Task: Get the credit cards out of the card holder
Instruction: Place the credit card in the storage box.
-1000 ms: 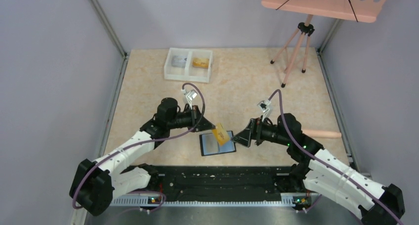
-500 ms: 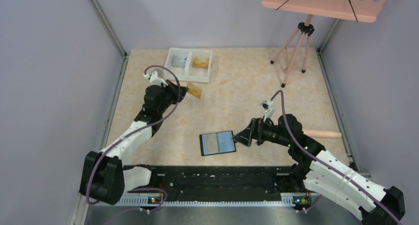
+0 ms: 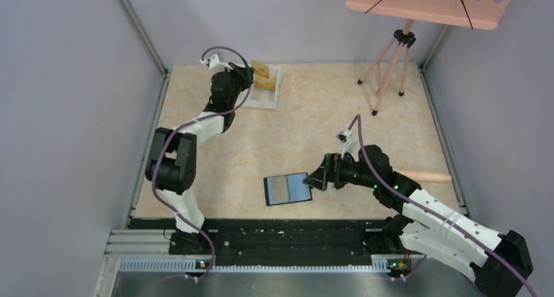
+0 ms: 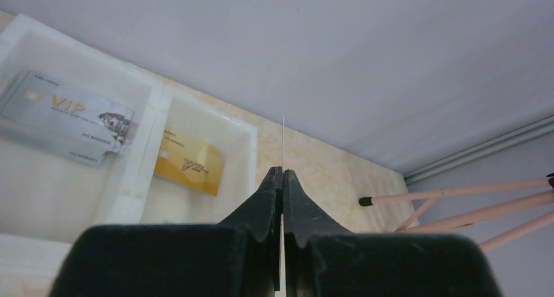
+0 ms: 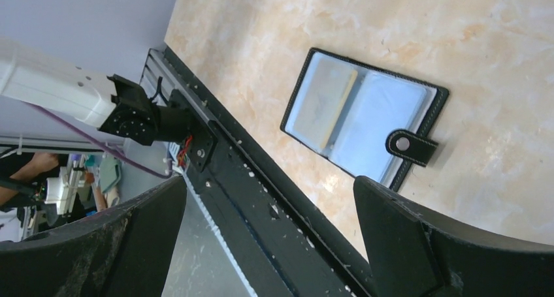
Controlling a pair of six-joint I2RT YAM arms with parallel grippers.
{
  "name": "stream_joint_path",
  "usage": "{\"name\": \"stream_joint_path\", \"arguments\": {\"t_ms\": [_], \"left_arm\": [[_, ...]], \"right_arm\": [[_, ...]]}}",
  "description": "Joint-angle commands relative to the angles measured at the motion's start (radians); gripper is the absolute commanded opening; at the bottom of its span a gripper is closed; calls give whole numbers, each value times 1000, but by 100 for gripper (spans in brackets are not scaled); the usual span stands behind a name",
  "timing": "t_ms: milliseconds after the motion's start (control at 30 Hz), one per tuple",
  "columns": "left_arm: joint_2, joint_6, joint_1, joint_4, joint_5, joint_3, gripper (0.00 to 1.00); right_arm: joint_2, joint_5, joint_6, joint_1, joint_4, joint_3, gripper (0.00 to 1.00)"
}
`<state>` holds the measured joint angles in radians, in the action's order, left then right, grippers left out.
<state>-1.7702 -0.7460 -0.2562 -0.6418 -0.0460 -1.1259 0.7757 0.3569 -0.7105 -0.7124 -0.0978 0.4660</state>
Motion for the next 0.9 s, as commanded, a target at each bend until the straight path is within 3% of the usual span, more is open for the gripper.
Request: {"name": "stream_joint_path", "arguments": {"t_ms": [0, 400, 867], "left_arm": [[-125, -5, 6, -94, 7, -130, 0], [-367, 49, 8, -45, -11, -333, 0], [-464, 128, 8, 0, -16, -425, 0]], "right_arm": [[41, 12, 30, 8, 41, 92, 99], [141, 12, 54, 13, 46, 137, 99], [195, 25, 63, 33, 49, 147, 99]]}}
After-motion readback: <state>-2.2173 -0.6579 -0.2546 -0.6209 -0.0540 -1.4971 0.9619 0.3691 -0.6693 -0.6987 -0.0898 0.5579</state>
